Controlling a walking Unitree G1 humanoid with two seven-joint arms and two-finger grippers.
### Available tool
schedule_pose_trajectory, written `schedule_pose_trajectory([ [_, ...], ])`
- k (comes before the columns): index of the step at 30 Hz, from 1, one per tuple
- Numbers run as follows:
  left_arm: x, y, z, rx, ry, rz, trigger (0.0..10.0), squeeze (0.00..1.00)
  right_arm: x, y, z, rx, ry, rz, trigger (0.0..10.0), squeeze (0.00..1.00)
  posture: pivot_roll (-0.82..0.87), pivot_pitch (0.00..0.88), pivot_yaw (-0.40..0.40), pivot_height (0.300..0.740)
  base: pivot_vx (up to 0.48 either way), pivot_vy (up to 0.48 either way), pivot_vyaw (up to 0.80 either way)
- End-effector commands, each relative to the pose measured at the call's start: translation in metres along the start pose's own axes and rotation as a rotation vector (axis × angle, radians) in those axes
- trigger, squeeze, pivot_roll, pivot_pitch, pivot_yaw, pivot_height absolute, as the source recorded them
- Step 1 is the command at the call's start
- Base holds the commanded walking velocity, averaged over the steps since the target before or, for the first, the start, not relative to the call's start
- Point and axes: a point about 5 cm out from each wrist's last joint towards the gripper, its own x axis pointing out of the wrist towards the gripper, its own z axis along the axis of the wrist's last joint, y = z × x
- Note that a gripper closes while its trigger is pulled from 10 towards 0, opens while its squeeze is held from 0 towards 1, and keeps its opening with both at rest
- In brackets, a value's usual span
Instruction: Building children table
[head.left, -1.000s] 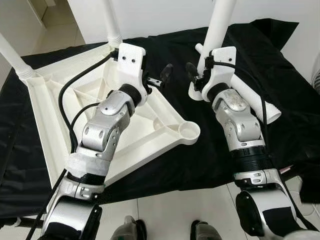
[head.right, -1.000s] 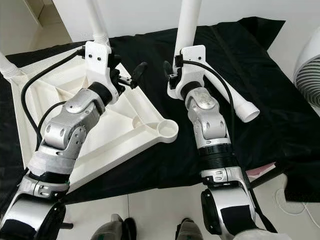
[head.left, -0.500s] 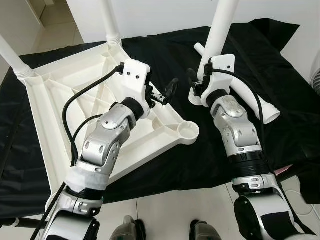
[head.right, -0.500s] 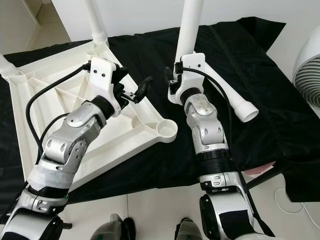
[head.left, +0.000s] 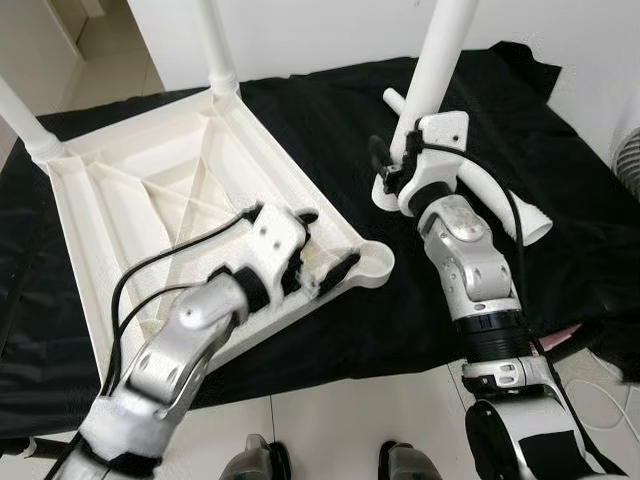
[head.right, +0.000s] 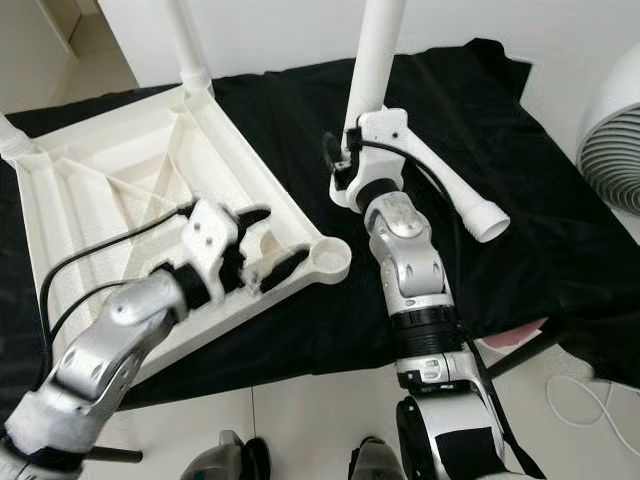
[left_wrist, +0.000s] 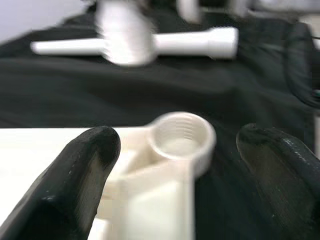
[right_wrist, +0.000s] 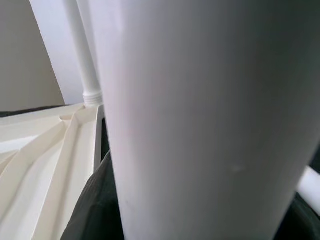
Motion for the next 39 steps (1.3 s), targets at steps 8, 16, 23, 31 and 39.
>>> schedule_pose_trajectory([
  [8,-0.003,-0.013,-0.011,0.029,0.067,-0.122,10.0,0.00,-0.001,0.001,0.001,0.001,-0.015,0.013,10.0,0.00,-0.11,0.136,0.101,0.740,0.000,0.000,0.00],
  [16,-0.005,-0.019,-0.026,0.007,0.135,-0.141,10.0,0.00,-0.010,0.022,-0.008,0.000,0.004,0.117,10.0,0.00,-0.11,0.140,0.093,0.740,0.000,0.000,0.00],
  [23,-0.002,-0.014,-0.038,0.048,0.207,-0.091,10.0,0.00,-0.008,0.020,-0.007,-0.012,0.001,0.118,10.0,0.00,-0.11,0.142,0.100,0.740,0.000,0.000,0.00],
  [31,0.010,-0.005,-0.043,0.093,0.243,-0.038,10.0,0.00,-0.005,0.016,-0.005,-0.025,-0.004,0.105,10.0,0.00,-0.11,0.141,0.101,0.740,0.000,0.000,0.00],
  [39,0.030,-0.008,-0.038,0.064,0.207,-0.065,10.0,0.00,-0.004,0.012,-0.004,-0.042,0.000,0.099,10.0,0.00,-0.12,0.145,0.101,0.740,0.000,0.000,0.00],
])
